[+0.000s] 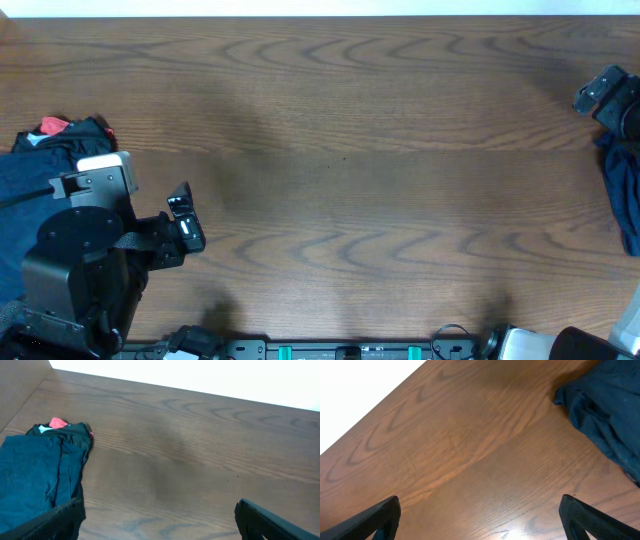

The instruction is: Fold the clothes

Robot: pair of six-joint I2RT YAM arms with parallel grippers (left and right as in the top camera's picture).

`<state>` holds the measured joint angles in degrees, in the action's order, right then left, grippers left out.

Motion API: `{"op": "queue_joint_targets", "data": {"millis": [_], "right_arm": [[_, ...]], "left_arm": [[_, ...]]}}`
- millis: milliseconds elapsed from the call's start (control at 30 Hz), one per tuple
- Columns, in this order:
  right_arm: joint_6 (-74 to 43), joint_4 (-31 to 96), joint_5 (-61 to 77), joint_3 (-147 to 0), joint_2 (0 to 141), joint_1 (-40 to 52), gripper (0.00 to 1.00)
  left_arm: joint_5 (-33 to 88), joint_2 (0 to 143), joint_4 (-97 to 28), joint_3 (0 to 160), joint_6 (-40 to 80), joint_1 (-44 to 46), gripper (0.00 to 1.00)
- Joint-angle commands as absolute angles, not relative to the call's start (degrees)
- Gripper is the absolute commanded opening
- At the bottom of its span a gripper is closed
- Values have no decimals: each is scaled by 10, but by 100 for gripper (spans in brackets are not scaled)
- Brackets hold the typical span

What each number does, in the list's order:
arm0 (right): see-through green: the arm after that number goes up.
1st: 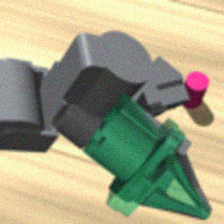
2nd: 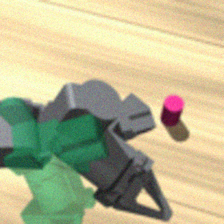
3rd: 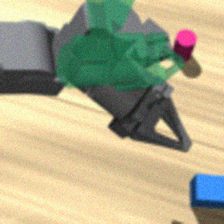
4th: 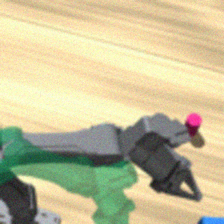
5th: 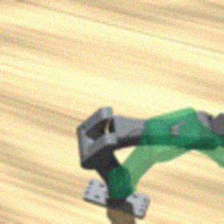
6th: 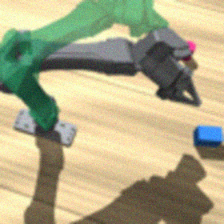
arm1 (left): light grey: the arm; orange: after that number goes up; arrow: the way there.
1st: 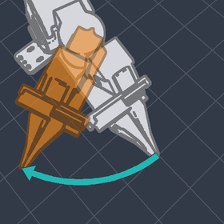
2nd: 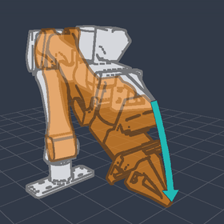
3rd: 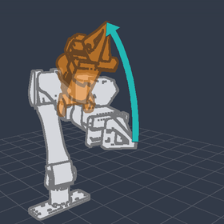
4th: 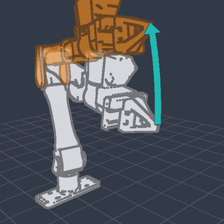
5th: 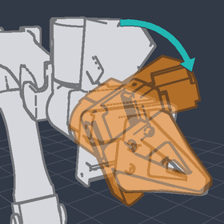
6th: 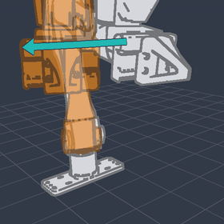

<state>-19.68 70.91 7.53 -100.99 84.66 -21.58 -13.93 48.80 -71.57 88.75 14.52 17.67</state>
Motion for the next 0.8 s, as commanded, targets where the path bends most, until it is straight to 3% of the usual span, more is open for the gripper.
{"op": "queue_joint_targets", "data": {"millis": [0,267,533,767], "right_arm": [[-192,710,76,-1010,840,-210,99],[-192,710,75,-1010,840,-210,99],[-192,710,75,-1010,840,-210,99],[-192,710,75,-1010,840,-210,99]], "left_arm": [[-148,489,-716,890,138,174,98],[-158,488,-720,890,138,174,98],[-176,481,-568,875,139,167,98],[-102,389,-358,768,142,83,98]]}}
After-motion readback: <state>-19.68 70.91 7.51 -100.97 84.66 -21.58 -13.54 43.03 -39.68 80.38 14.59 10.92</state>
